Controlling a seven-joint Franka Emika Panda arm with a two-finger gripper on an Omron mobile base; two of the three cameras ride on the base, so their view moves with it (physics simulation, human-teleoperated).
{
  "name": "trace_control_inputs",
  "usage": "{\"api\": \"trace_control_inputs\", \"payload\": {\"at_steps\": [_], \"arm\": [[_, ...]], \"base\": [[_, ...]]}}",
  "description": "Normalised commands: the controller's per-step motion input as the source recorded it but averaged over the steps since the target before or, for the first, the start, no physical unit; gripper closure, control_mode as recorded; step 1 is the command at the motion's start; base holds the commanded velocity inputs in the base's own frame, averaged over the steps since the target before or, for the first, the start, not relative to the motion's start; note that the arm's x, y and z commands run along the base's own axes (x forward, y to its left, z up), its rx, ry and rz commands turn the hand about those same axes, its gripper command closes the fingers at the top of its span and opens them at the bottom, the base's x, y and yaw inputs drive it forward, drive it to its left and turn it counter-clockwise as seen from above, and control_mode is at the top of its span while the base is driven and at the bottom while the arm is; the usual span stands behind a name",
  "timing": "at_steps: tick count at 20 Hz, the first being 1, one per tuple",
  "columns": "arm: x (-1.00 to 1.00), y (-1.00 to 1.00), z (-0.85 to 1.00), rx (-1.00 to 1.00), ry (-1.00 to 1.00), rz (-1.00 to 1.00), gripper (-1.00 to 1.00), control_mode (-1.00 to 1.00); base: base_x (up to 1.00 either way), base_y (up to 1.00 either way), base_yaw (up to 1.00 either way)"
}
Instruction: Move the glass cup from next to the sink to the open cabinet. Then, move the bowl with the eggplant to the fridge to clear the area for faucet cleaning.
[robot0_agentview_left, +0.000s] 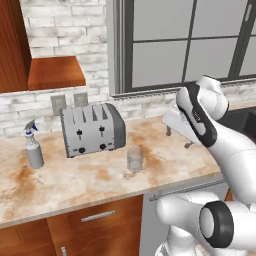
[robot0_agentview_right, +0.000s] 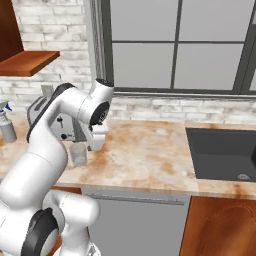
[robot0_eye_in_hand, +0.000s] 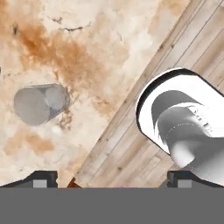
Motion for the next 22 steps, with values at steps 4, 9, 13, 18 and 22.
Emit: {"api": "trace_control_inputs", "payload": {"at_steps": [4,9,13,18,22], "arm": [[0.23,0.0,-0.33,-0.3,-0.29,0.56,-1.0,-1.0],[0.67,-0.04,-0.33,-0.06,-0.11,0.02,-1.0,-1.0],[1.0,0.18,-0.09,-0.07,-0.29,0.14,-1.0,-1.0],[0.91,0.56,0.06,0.0,-0.03,0.24,-1.0,-1.0],[0.15,0.52,-0.29,-0.02,0.09,0.3,-1.0,-1.0]], "base": [[0.0,0.0,0.0],[0.0,0.0,0.0],[0.0,0.0,0.0],[0.0,0.0,0.0],[0.0,0.0,0.0]]}}
